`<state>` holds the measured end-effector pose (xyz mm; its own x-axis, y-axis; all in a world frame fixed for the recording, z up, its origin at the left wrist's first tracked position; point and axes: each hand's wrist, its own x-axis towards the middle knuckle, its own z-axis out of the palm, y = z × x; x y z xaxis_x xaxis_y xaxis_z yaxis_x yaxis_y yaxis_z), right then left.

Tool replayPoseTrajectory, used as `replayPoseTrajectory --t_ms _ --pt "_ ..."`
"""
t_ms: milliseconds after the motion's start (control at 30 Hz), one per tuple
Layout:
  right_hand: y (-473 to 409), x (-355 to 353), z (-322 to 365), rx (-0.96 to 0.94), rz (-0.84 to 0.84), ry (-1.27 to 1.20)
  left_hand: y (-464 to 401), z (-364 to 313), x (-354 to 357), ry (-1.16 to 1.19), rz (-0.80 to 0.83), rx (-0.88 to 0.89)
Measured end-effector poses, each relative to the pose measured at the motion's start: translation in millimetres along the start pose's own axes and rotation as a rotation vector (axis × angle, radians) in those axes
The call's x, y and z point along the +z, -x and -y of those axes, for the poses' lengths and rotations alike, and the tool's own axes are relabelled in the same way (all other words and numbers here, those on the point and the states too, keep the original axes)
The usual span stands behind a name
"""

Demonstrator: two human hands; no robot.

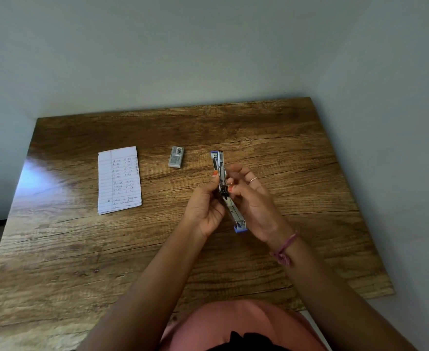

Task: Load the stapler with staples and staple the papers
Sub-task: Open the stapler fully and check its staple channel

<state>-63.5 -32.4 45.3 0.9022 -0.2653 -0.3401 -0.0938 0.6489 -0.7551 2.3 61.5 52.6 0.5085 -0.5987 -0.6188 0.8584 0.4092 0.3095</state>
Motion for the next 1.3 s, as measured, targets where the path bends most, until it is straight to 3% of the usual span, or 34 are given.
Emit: replayPoseTrajectory --t_ms 267,500,667,833,900,1067,1300 --pt "5.2 -15.2 -11.1 -0.252 0.100 0.401 -0.2 -3.0 -2.7 -0.026 0.001 0.009" --pt "6.6 -26.2 -11.9 -0.322 0.152 0.467 -0.3 -4.8 -7.1 -0.118 0.012 0.006" --pt "4.9 -24.9 -9.6 -0.306 -0.014 0.355 2.6 -4.4 -3.0 -0.076 0.017 -0.013" --pt "0.9 -21.0 5.7 -0.306 -0.112 0.565 2.0 -3.5 -7.1 -0.114 -0.013 -0.035" --pt "-3.8 -20.8 3.6 -0.224 -0.182 0.448 0.8 -3.9 -7.7 -0.161 -0.027 -0.021" --pt "-10.2 -19.0 -8.6 0.133 -0.245 -0.139 -2.2 -9.7 -8.6 -0.546 -0.121 0.100" --pt "-15.2 -6.9 -24.2 0.315 -0.227 -0.358 -13.9 -21.8 -14.2 -1.334 -0.258 0.433"
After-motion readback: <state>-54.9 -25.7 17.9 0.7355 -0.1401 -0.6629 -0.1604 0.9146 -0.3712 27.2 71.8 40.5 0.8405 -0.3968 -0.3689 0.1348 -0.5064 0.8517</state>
